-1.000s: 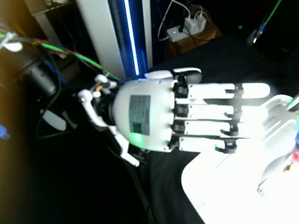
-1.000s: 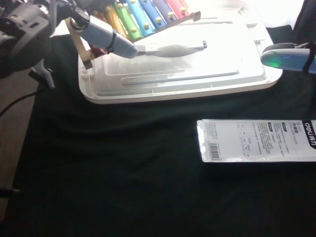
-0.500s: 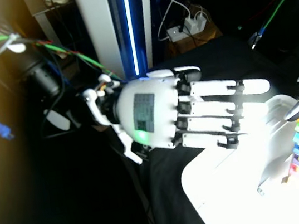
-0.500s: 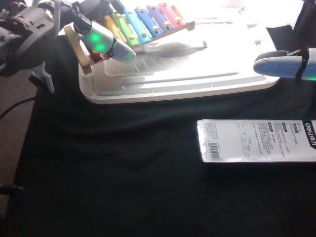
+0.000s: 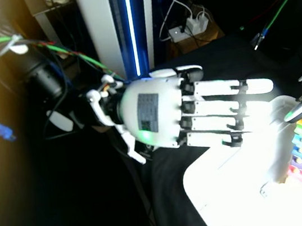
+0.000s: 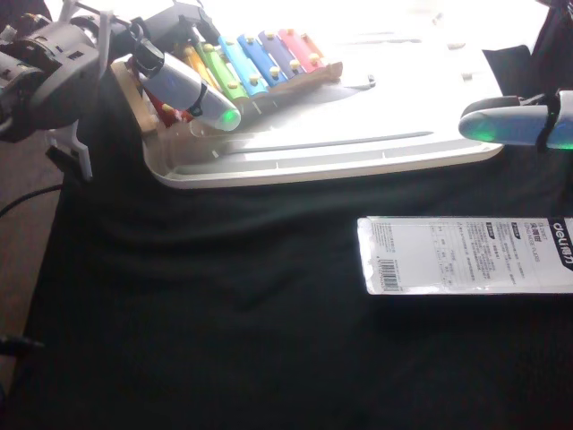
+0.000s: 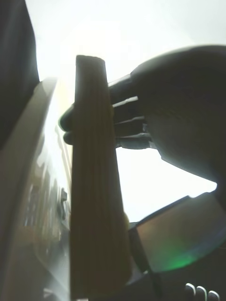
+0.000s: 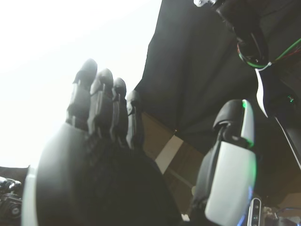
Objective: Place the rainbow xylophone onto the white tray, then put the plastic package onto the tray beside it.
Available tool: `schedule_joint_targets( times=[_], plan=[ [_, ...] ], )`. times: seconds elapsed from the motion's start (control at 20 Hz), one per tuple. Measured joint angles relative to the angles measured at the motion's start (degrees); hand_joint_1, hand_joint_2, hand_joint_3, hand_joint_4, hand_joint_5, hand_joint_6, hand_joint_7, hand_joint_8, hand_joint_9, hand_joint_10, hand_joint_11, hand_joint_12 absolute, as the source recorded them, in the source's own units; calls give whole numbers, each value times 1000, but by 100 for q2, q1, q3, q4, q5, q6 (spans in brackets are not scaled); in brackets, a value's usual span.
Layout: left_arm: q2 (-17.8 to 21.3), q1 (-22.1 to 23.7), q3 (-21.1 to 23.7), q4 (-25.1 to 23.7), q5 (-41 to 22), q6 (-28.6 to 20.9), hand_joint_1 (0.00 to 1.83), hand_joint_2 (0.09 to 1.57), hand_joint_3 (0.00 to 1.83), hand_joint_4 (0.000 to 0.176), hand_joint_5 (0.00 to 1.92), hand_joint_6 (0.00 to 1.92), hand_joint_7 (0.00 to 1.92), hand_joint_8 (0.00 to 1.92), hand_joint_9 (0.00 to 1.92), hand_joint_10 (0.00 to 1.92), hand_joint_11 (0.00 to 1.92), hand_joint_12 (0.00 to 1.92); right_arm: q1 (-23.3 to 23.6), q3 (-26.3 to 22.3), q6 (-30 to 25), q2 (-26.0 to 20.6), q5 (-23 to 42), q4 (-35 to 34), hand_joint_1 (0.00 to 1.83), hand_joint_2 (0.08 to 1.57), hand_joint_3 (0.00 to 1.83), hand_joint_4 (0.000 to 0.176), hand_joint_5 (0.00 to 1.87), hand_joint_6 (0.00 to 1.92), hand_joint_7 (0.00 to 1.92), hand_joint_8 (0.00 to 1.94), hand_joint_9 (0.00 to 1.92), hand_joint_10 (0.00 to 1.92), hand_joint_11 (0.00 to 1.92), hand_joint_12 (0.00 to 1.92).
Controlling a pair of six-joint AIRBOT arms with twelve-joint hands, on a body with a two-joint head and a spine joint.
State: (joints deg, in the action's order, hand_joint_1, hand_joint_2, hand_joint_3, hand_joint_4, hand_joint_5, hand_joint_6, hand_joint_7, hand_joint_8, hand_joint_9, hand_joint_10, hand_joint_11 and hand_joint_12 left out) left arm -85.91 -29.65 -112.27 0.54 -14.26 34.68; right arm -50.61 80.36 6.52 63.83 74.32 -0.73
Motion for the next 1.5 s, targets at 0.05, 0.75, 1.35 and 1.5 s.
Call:
schedule_joint_targets(
  times=[0.05, 0.75, 1.35, 1.5],
  plan=[
    [0, 0, -9, -39, 0, 4, 1339, 974, 0, 0, 658, 478, 713, 543, 717, 754, 584, 1095, 0, 0, -2, 0, 2, 9, 910, 778, 0, 44, 269, 0, 296, 0, 272, 0, 126, 381],
    [-70, 2, -7, -245, 81, -37, 888, 862, 0, 147, 121, 0, 116, 1, 143, 1, 0, 623, 24, 0, -7, 0, 2, 28, 1017, 794, 4, 65, 265, 0, 277, 0, 281, 1, 142, 385],
    [1128, 0, 1611, -245, -1469, -39, 676, 742, 0, 176, 0, 0, 0, 0, 0, 0, 0, 0, 24, -221, -42, 0, 2, 118, 888, 691, 3, 173, 102, 0, 250, 4, 191, 1, 102, 260],
    [1617, -66, 2184, -267, -2190, -35, 716, 669, 0, 176, 0, 0, 0, 0, 0, 0, 0, 0, 24, -321, -42, -22, 7, 105, 788, 672, 0, 175, 0, 0, 253, 1, 211, 6, 157, 188]
  ],
)
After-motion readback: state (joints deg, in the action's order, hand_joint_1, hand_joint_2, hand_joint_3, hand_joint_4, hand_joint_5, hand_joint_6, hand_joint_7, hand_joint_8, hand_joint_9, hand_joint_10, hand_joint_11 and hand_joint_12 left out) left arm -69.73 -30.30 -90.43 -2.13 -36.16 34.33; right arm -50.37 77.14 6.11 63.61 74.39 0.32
